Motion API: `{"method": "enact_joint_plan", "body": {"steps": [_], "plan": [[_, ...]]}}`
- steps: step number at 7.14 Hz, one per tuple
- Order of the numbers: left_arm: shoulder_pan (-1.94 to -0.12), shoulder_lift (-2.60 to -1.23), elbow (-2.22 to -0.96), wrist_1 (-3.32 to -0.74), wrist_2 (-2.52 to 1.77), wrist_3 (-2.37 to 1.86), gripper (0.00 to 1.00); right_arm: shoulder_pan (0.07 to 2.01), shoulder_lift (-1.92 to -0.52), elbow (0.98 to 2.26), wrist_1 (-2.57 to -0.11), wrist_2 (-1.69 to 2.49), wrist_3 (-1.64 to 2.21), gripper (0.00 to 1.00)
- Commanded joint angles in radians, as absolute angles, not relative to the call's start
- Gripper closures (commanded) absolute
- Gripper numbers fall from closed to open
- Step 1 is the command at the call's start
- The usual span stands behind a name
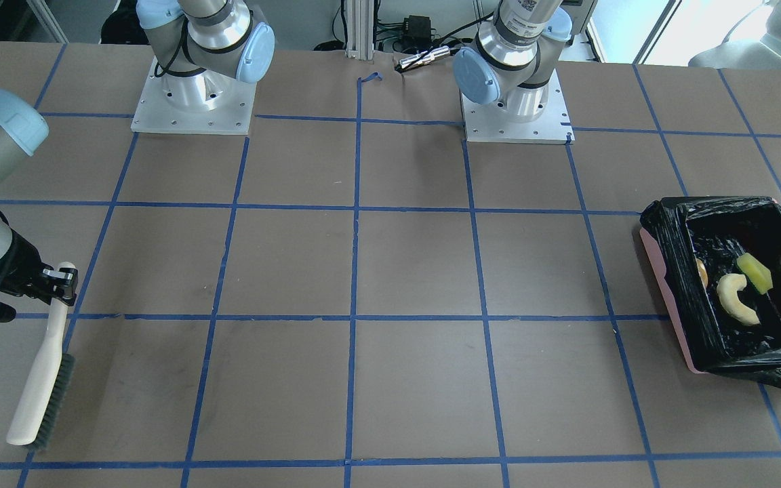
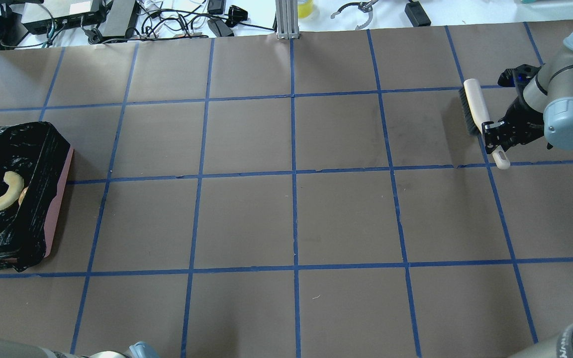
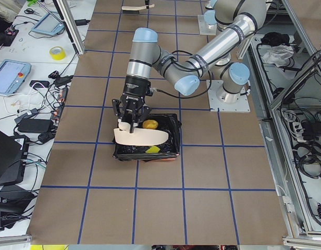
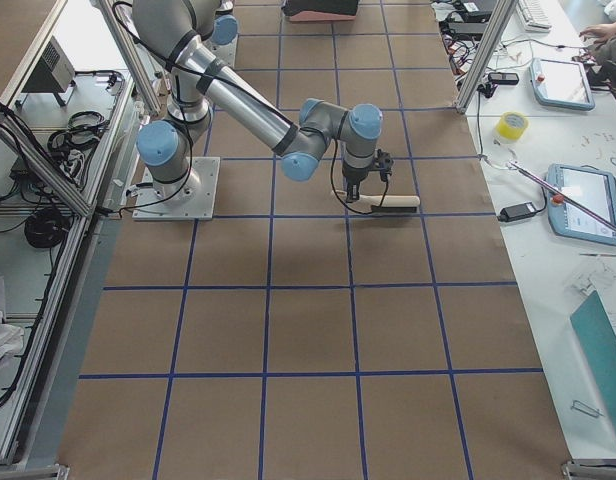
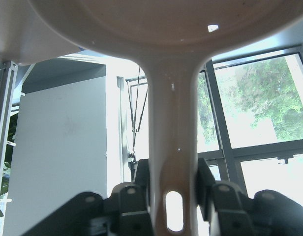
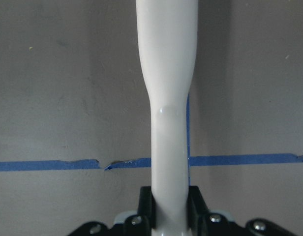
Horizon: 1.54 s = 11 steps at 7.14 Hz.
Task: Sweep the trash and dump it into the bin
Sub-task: 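Tip the dustpan with the left gripper to dump the items into the bin, then lower the empty dustpan back onto the table with the left gripper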
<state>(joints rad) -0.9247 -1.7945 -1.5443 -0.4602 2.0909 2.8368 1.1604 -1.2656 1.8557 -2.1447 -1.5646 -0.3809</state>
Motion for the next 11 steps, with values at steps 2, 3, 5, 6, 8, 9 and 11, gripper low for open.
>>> {"method": "enact_joint_plan", "body": {"steps": [2,3,5,6,8,9,11], "plan": [[-1.223,-1.787,-1.557,-0.367,2.092,2.788,1.00,1.161,-1.264,1.858,-2.138,-1.563,-0.382,0.96],[-1.235,-1.784,-1.571,-0.310,1.981,2.769,1.00,1.161,-1.262,1.858,-2.138,-1.563,-0.382,0.95],[-1.236,-1.796,-1.591,-0.328,1.713,2.627,1.00,1.160,-1.259,1.862,-2.140,-1.565,-0.380,0.93],[-1.235,-1.810,-1.630,-0.377,1.634,2.452,1.00,1.160,-1.259,1.868,-2.140,-1.565,-0.382,0.90],[-1.236,-1.845,-1.683,-0.466,1.544,2.140,1.00,1.160,-1.259,1.871,-2.138,-1.568,-0.383,0.71],[-1.236,-1.864,-1.683,-0.559,1.495,2.052,1.00,1.160,-1.259,1.871,-2.135,-1.571,-0.382,0.41],[-1.242,-1.964,-1.678,-0.687,1.463,1.936,1.00,1.160,-1.261,1.871,-2.135,-1.574,-0.385,0.14]]}}
